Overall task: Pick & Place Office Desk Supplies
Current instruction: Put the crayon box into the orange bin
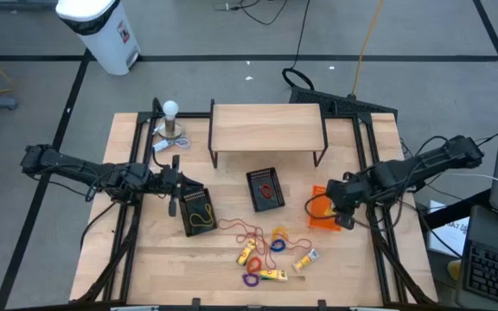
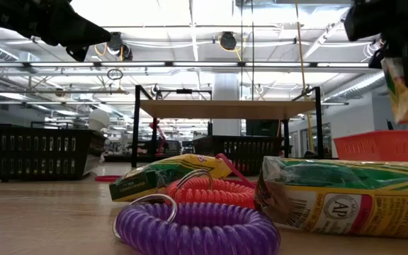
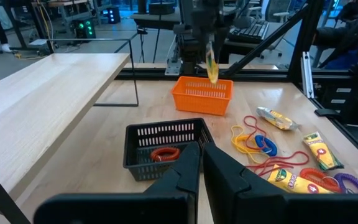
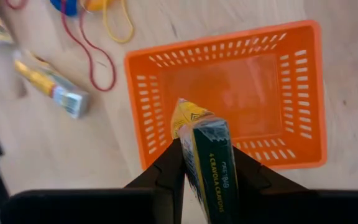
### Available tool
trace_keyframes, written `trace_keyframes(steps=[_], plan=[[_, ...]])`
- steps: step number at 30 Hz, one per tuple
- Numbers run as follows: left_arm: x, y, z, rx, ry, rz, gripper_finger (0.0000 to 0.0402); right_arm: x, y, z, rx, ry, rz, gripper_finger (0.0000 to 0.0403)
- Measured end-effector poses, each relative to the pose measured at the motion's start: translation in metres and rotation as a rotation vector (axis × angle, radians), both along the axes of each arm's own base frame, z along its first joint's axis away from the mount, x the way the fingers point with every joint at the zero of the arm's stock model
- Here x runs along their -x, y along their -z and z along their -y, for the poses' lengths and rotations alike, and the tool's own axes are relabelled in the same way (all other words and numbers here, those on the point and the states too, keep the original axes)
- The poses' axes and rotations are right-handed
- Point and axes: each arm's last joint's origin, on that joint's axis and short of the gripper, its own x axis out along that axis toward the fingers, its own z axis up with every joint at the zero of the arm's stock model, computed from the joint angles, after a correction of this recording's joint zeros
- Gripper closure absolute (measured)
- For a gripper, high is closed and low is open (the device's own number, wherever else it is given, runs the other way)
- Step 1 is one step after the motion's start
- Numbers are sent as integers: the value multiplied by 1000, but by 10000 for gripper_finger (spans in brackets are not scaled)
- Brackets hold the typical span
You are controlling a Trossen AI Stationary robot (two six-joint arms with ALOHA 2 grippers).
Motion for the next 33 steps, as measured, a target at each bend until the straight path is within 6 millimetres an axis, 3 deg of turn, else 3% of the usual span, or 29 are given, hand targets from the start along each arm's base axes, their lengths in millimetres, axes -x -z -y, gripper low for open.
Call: trace_keyframes(steps=[9,17,33], plan=[[0,0,0,-1,0,0,378,-19,22,-4,47,-68,-122,338],[0,0,0,-8,1,0,378,-37,34,-8,-59,-171,-128,336],[0,0,0,-35,7,0,378,-44,43,-6,-93,-285,-152,331]])
